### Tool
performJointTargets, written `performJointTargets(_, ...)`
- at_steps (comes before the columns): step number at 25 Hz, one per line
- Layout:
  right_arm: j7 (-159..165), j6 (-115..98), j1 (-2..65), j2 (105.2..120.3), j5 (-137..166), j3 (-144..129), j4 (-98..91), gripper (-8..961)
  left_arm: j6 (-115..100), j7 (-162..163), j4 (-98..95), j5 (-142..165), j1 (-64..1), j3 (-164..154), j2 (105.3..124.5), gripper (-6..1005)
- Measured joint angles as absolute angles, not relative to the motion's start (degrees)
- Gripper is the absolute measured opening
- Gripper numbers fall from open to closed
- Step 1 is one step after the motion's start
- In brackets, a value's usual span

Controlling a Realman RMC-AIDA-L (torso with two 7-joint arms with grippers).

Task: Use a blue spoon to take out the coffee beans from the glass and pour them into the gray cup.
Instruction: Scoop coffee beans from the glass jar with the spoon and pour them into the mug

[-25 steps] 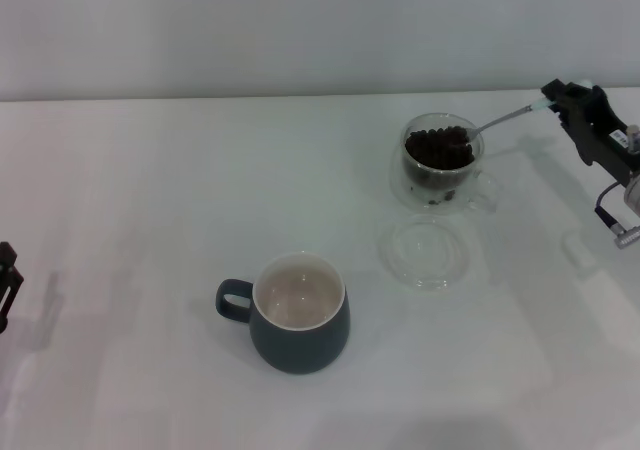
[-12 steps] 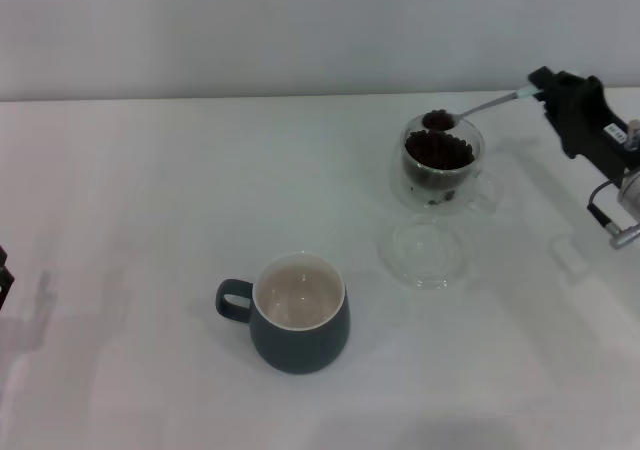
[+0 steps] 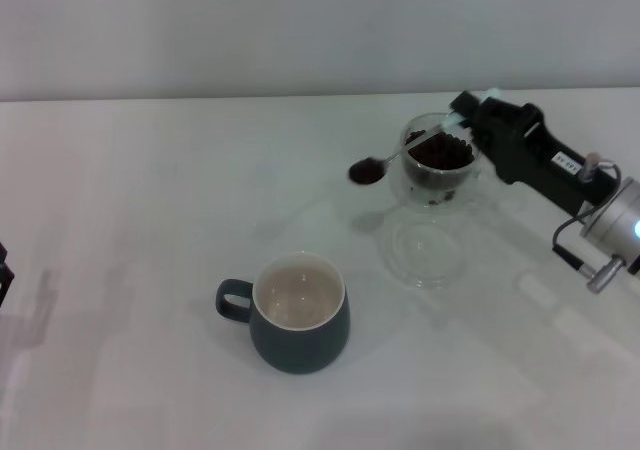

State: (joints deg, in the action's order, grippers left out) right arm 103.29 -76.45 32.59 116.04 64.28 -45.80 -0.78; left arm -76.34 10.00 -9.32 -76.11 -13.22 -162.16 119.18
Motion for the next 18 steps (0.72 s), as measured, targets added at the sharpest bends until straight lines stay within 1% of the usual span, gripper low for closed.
performJointTargets(7, 103.8, -81.9, 34.0, 116.21, 64.4, -52.2, 1.7, 143, -76.3, 9.9, -9.3, -76.1, -13.5, -162.2, 119.18, 757)
performJointTargets(12, 101.3, -82.2, 36.0, 116.19, 65.7, -52.7, 4.7, 143, -76.3, 9.9, -9.3, -76.0, -13.6, -162.2, 119.18, 756)
performJointTargets(18, 95.5, -81.4, 36.6, 116.19, 66.4, -52.0, 6.4, 143, -76.3, 9.8, -9.3, -75.8, -14.0, -162.3, 119.18, 757)
